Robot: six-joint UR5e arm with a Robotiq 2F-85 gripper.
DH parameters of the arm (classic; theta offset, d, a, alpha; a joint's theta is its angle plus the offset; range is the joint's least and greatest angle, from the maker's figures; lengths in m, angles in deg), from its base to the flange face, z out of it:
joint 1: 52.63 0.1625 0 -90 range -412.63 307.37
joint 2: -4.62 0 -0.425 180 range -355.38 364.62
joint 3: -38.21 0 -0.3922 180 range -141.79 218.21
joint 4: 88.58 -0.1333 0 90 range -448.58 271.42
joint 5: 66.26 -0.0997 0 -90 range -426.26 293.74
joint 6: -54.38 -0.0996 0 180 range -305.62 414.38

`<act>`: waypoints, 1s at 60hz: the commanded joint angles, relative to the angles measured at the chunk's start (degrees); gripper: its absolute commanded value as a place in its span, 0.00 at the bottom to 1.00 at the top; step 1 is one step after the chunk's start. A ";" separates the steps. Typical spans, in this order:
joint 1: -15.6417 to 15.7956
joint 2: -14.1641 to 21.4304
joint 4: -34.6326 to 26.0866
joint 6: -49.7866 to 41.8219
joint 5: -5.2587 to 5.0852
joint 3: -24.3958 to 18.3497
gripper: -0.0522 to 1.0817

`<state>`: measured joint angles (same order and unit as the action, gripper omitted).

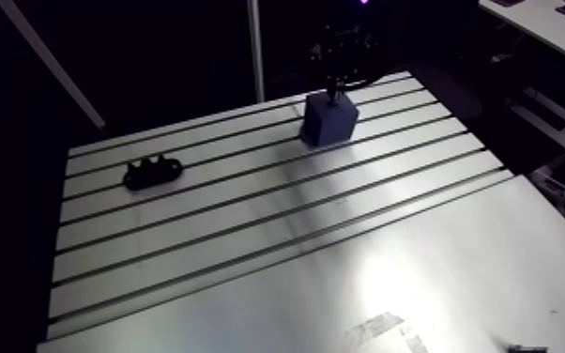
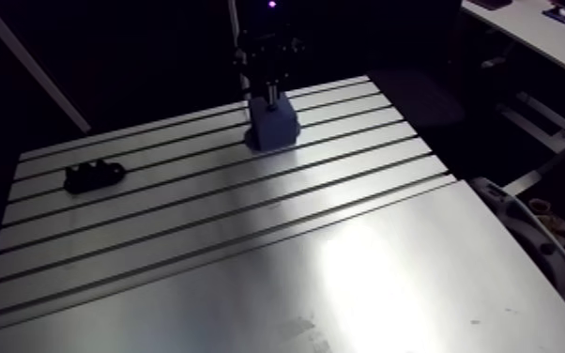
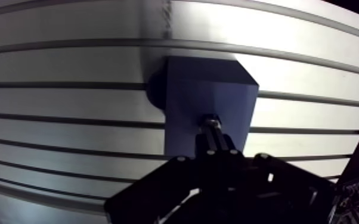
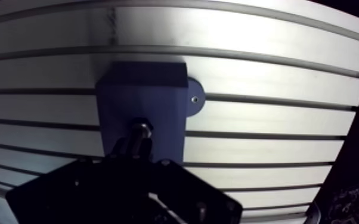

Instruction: Pick up the M10 bolt and insert it into the hex recess until seated.

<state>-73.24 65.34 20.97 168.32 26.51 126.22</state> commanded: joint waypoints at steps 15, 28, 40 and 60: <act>-0.05 -0.13 0.01 0.10 -0.08 0.19 0.98; -0.05 -0.37 0.68 0.19 0.00 0.28 0.98; -0.05 -0.48 0.80 0.28 0.00 0.28 0.98; -0.05 -1.10 0.80 0.28 0.09 0.36 0.97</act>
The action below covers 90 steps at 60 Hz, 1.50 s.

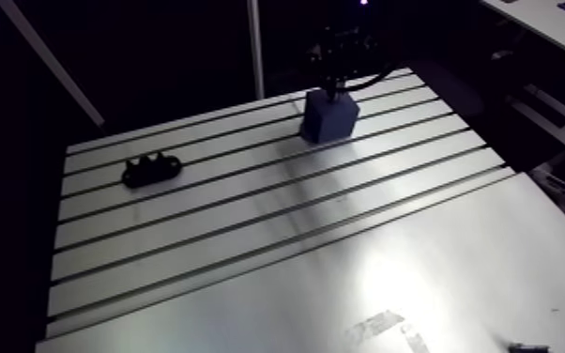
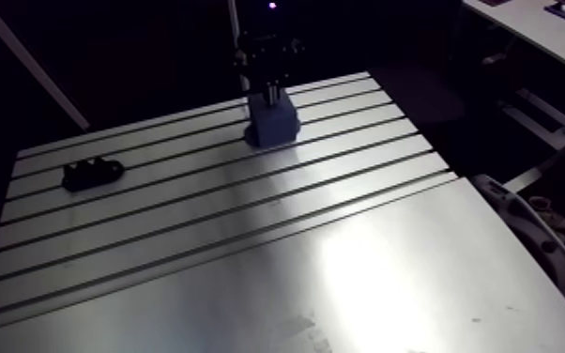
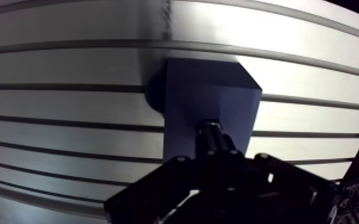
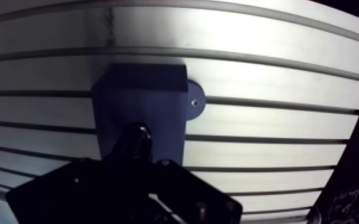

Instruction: Pick up the M10 bolt and insert it into the hex recess until seated.

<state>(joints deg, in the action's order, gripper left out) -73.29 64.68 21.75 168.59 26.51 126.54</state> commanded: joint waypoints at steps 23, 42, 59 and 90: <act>0.09 -0.77 0.02 0.01 -0.01 0.05 0.97; 0.01 -0.80 0.02 0.01 -0.01 -0.11 0.97; 0.00 -0.36 -0.30 0.01 -0.02 -0.64 0.97; 0.09 1.31 -0.94 0.89 -0.10 -1.45 0.92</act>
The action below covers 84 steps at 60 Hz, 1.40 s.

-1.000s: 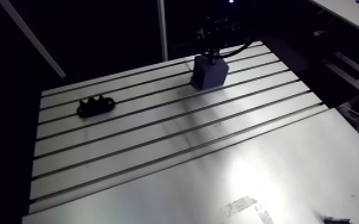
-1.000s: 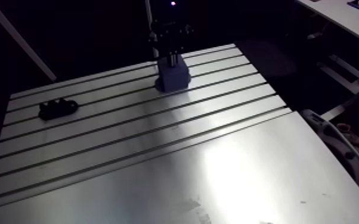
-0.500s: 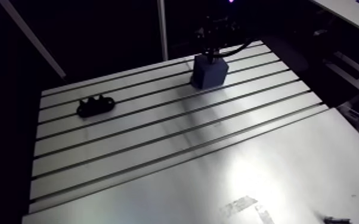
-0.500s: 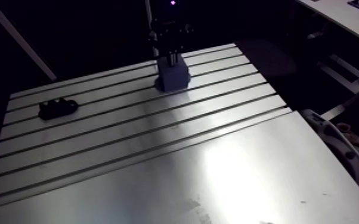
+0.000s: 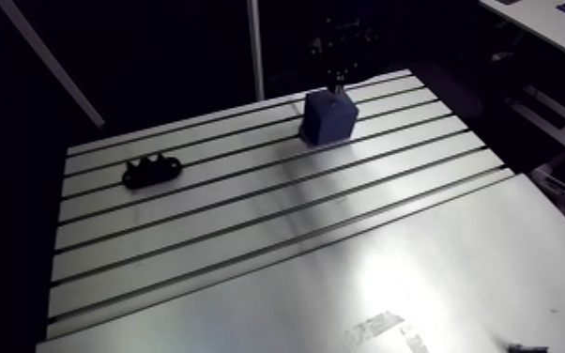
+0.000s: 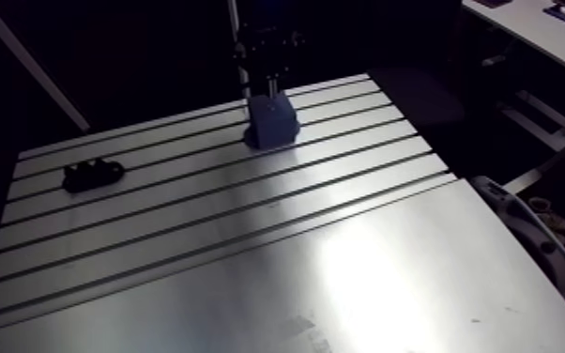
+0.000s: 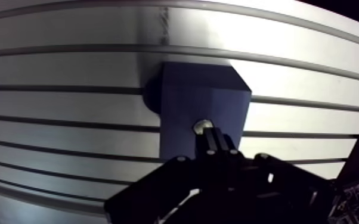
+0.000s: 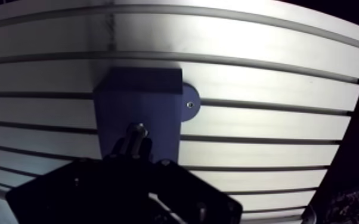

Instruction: Pick up the M10 bolt and insert it into the hex recess until seated.

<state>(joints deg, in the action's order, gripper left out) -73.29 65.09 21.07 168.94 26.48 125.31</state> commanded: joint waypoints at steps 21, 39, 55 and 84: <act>0.07 1.70 -1.05 0.53 -0.15 -0.13 0.05; 0.17 4.54 -2.18 -0.43 0.29 0.65 0.05; 0.17 7.19 -4.42 -1.46 0.29 0.41 0.05; 5.32 16.50 -18.34 -11.24 -0.13 -6.97 0.05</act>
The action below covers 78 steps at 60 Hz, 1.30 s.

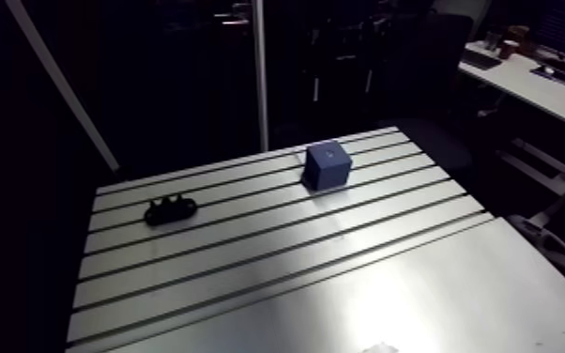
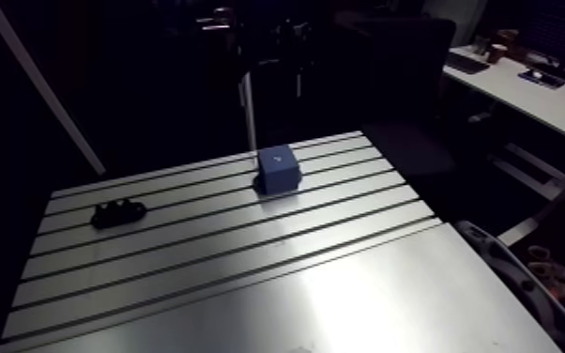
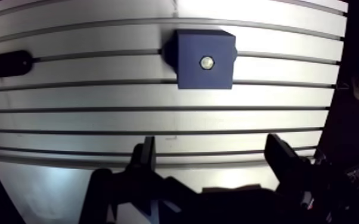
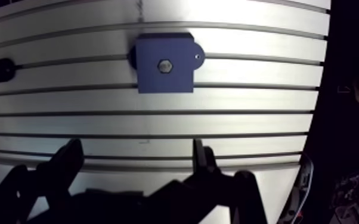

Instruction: Pick up the M10 bolt and insert it into the hex recess until seated.

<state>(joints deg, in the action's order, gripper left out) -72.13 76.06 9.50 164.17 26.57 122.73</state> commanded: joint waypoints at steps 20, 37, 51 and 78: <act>6.57 11.39 -6.90 -8.88 -0.60 -2.69 0.05; 6.40 15.12 -6.91 -10.08 -3.13 -0.44 0.05; 6.31 16.23 -6.55 -9.56 -3.07 1.03 0.05; 6.47 15.95 -5.94 -9.29 -2.46 0.30 0.05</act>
<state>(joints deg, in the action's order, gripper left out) -65.68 91.87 3.11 154.73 23.86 123.39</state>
